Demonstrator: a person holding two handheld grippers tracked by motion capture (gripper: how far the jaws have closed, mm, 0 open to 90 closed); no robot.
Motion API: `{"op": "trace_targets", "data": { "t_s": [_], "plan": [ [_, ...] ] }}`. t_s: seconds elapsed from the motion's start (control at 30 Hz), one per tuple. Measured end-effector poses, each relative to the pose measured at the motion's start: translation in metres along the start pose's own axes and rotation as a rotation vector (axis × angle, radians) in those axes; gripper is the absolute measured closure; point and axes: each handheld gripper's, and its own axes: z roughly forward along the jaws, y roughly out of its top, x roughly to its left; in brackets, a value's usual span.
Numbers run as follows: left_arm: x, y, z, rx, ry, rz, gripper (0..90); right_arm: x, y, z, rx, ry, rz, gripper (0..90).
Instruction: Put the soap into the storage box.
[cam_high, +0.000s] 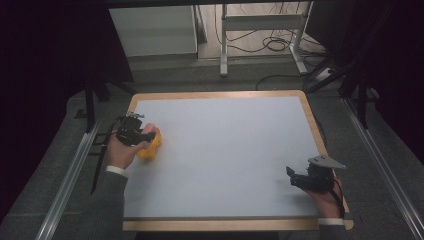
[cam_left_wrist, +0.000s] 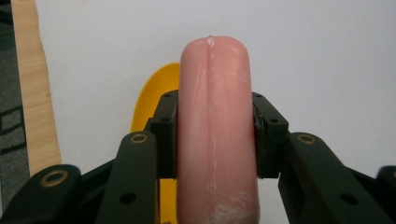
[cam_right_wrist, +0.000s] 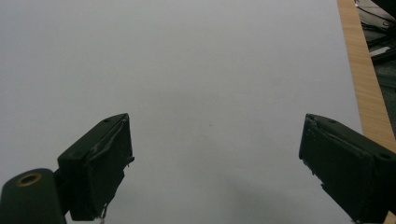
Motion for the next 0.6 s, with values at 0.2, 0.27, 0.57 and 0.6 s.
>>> {"op": "trace_targets", "data": {
  "t_s": [0.2,0.27,0.57,0.6],
  "plan": [
    [0.005,-0.004,0.003,0.010,-0.002,-0.012,60.2,0.000,0.000,0.000,-0.002,0.000,-0.003,9.4],
    [0.006,-0.004,0.004,0.014,0.003,-0.014,60.1,0.000,0.000,0.000,-0.002,-0.001,-0.002,9.4],
    [0.010,-0.010,0.016,0.040,0.006,-0.025,60.2,0.002,-0.001,0.001,0.007,-0.003,-0.005,9.4],
    [0.010,-0.011,0.017,0.043,0.006,-0.025,60.1,0.002,0.000,0.001,0.007,-0.003,-0.004,9.4]
  ]
}}
